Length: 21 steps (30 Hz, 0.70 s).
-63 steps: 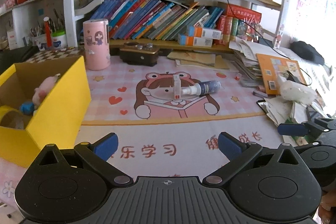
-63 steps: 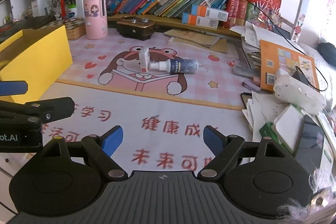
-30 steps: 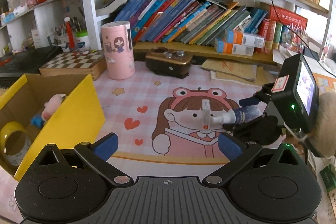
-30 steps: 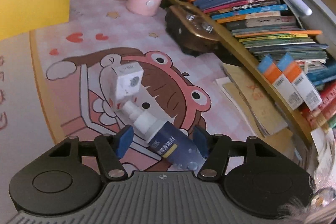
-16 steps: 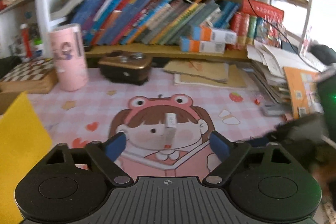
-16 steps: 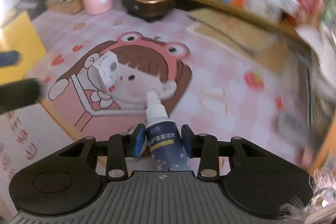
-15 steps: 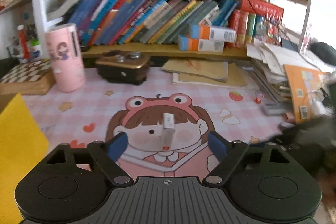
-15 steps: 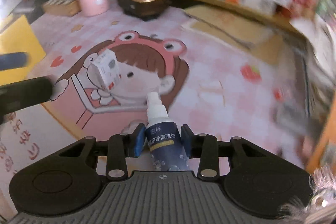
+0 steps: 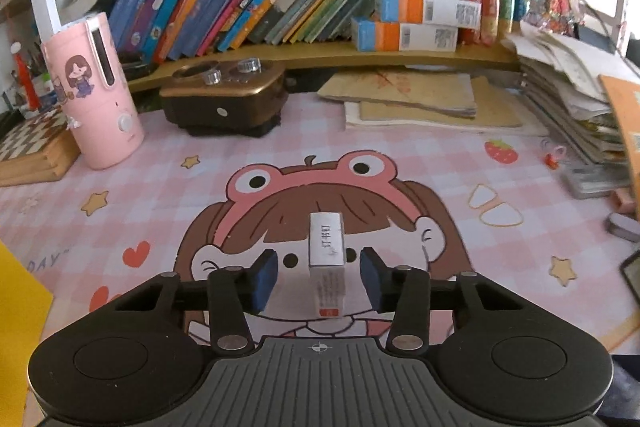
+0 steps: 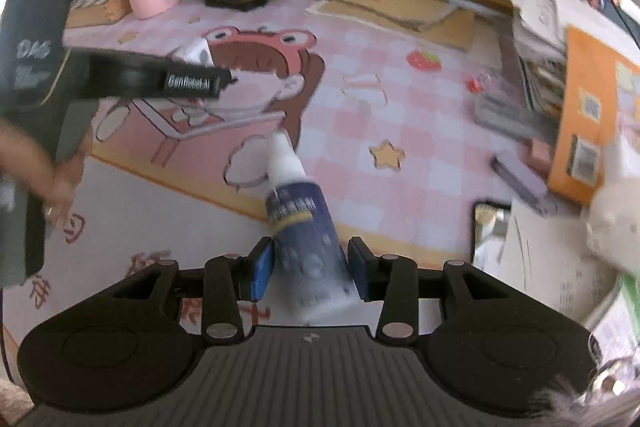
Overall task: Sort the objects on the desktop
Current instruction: 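Close the left tool on the small white box while the right tool grips the spray bottle, then lift the white box and spray bottle with both tools and carry them over the yellow box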
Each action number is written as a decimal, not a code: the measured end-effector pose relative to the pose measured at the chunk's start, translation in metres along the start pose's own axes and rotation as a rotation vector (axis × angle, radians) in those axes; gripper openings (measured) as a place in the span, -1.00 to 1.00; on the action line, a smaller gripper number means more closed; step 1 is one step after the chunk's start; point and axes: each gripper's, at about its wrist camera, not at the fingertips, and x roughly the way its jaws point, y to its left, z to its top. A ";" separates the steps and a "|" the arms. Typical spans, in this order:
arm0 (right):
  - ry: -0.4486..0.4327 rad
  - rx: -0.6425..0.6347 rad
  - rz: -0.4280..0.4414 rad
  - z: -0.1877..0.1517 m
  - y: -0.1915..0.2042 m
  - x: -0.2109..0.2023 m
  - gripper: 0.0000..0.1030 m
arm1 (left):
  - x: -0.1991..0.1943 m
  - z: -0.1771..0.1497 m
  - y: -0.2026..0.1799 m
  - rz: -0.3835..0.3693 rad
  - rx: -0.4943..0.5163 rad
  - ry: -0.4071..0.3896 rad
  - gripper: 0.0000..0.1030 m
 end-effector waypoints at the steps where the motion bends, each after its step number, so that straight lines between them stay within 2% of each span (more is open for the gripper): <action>1: -0.001 -0.004 -0.003 -0.001 0.001 0.000 -0.26 | 0.002 -0.001 0.000 0.009 0.001 0.003 -0.22; 4: -0.002 -0.032 -0.014 0.001 0.005 0.002 -0.26 | 0.004 -0.003 0.002 0.009 0.013 0.004 -0.47; 5: -0.005 -0.042 -0.015 0.002 0.006 0.003 -0.27 | 0.004 -0.003 0.003 0.002 0.012 0.007 -0.65; 6: -0.006 -0.048 -0.014 0.002 0.007 0.003 -0.29 | 0.002 -0.003 0.006 -0.005 0.007 0.011 -0.74; 10: -0.003 -0.066 0.009 0.005 0.012 0.004 -0.41 | -0.018 -0.005 0.019 -0.033 -0.040 -0.022 -0.74; 17: -0.009 0.087 0.114 0.005 0.015 -0.008 -0.41 | -0.096 -0.018 0.045 -0.136 -0.142 -0.091 -0.74; 21: -0.034 0.118 0.163 0.003 0.026 -0.026 -0.41 | -0.140 -0.038 0.057 -0.159 -0.188 -0.092 -0.74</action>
